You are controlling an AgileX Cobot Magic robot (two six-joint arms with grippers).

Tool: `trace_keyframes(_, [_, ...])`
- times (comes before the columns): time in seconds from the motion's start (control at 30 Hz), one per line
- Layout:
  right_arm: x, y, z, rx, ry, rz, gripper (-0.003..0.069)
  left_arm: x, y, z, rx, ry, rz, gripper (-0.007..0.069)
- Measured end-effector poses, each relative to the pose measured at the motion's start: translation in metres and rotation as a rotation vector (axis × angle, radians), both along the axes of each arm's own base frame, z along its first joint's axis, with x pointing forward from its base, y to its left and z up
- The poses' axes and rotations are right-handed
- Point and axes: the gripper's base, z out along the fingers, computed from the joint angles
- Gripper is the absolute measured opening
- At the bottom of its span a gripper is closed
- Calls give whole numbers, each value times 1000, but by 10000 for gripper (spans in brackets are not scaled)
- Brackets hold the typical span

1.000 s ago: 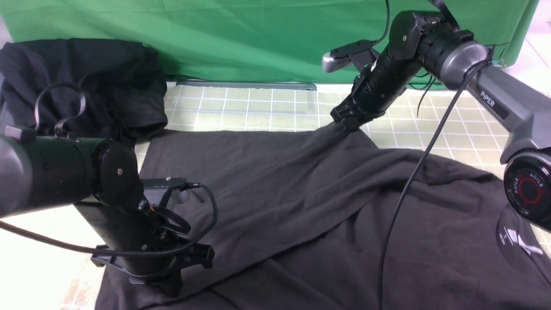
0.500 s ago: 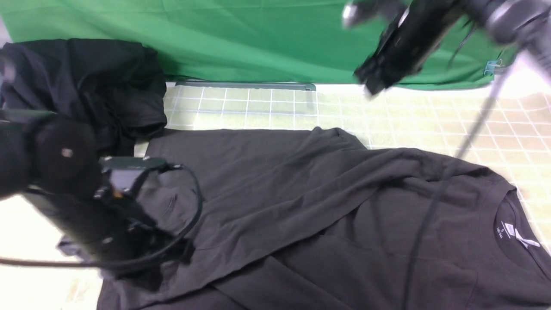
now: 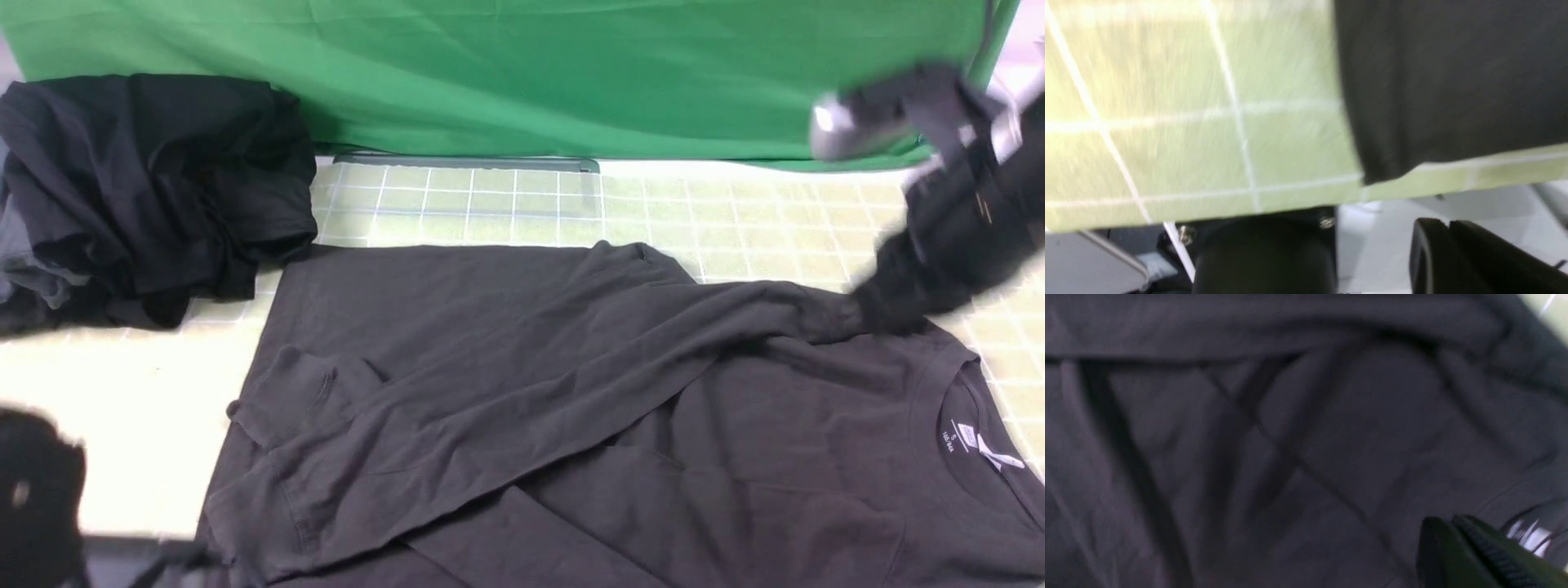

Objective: Fold a long-sleeved shirt over a green coffee tablecloth.
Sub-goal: 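Grasp the near edge of the shirt at its hem and shoulder corners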

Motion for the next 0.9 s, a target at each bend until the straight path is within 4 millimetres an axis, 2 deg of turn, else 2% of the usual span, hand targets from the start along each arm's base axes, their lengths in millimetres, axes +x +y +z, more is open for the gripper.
trace_keyframes(0.07, [-9, -2, -9, 11, 7, -6, 14, -1, 1, -2, 15, -4, 18, 148])
trace_keyframes(0.1, [-14, -3, -16, 22, 24, -11, 16, 0, 2, -3, 23, -16, 39, 210])
trace_keyframes(0.13, [-15, -3, -16, 24, 24, -11, 16, 0, 2, -3, 25, -18, 41, 210])
trace_keyframes(0.23, [-18, -2, -21, 37, 41, -13, 19, 3, 1, -3, 31, -52, 90, 335])
trace_keyframes(0.33, [-20, 4, -21, 40, 37, 7, 21, 9, 0, -5, 19, -112, 91, 401])
trace_keyframes(0.4, [-24, 13, -20, 41, 37, 39, 27, 12, 0, -8, 28, -113, 85, 415])
trace_keyframes(0.53, [-31, 27, -20, 43, 39, 94, 33, 14, 0, -17, 60, -51, 95, 409])
trace_keyframes(0.7, [-43, 49, -20, 37, 40, 197, 48, 20, -3, -34, 86, 19, 103, 363])
trace_keyframes(0.87, [-60, 57, -23, -17, 123, 325, 59, 24, -6, -42, 79, 44, 110, 227])
trace_keyframes(0.9, [-64, 59, -24, -30, 147, 349, 61, 25, -7, -42, 77, 50, 107, 148])
